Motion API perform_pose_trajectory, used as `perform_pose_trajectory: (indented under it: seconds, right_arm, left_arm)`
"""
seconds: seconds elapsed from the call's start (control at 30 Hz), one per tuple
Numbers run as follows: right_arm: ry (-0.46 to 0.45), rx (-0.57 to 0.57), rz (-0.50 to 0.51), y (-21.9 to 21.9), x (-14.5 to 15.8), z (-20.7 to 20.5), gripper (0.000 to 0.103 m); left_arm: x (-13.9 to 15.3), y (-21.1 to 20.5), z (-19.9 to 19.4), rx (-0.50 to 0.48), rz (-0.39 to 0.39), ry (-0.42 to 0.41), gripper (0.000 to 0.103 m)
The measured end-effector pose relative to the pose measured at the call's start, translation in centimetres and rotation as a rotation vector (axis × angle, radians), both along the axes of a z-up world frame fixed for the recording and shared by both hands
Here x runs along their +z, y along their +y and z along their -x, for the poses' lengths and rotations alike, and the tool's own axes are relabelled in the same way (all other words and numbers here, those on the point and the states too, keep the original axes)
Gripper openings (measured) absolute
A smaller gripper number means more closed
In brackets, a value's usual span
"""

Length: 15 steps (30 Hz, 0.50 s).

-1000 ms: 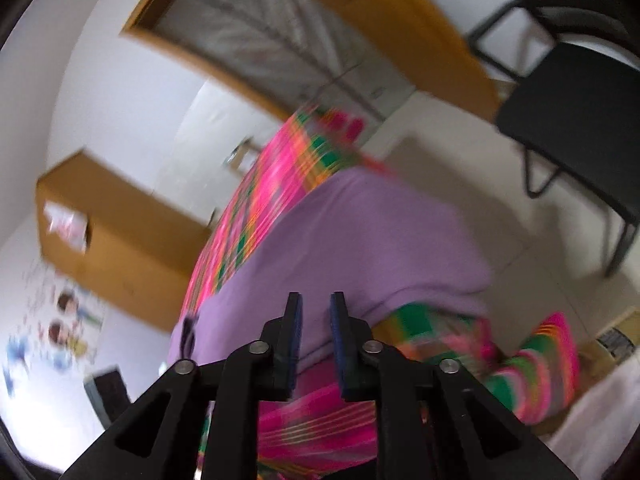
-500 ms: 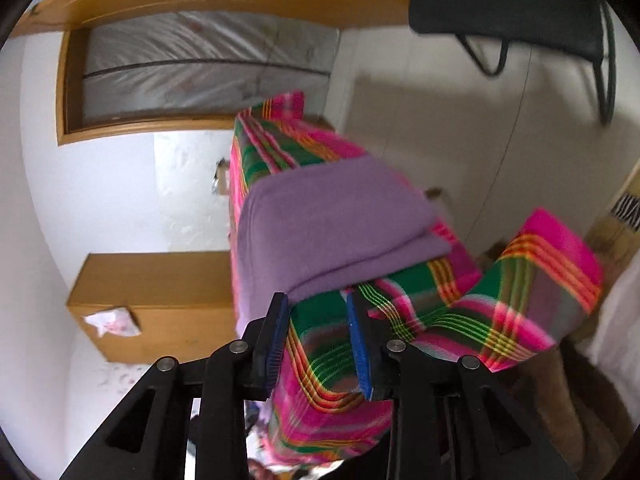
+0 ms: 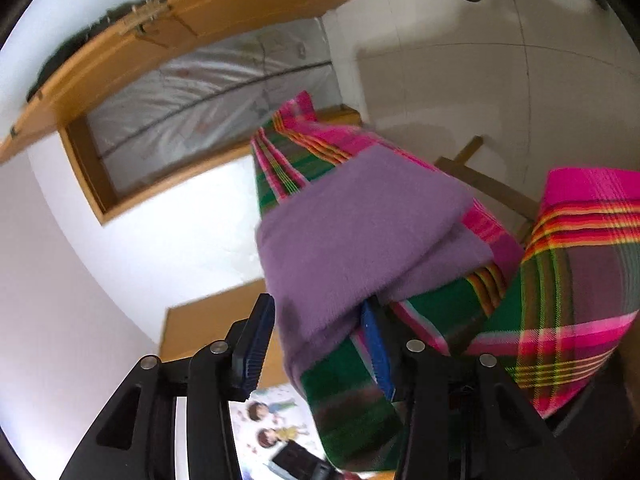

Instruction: Fold clothes

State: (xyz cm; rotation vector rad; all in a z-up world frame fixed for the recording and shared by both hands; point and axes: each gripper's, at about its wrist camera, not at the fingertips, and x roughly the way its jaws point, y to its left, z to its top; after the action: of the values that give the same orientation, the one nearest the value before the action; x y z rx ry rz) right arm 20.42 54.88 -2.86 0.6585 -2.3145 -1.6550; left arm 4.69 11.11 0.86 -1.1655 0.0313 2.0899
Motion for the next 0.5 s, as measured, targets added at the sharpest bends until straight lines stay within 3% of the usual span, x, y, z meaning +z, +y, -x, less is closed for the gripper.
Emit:
perform_pose_trajectory:
  seconds: [0.23, 0.5]
  right_arm:
    - [0.001, -0.058, -0.002, 0.1, -0.1, 0.9, 0.047]
    - [0.039, -0.189, -0.006, 1.6, 0.6, -0.9, 0.047]
  left_arm:
    - [0.0, 0.2, 0.0, 0.007, 0.001, -0.002, 0.018]
    - [0.0, 0.3, -0.1, 0.011, 0.001, -0.004, 0.018]
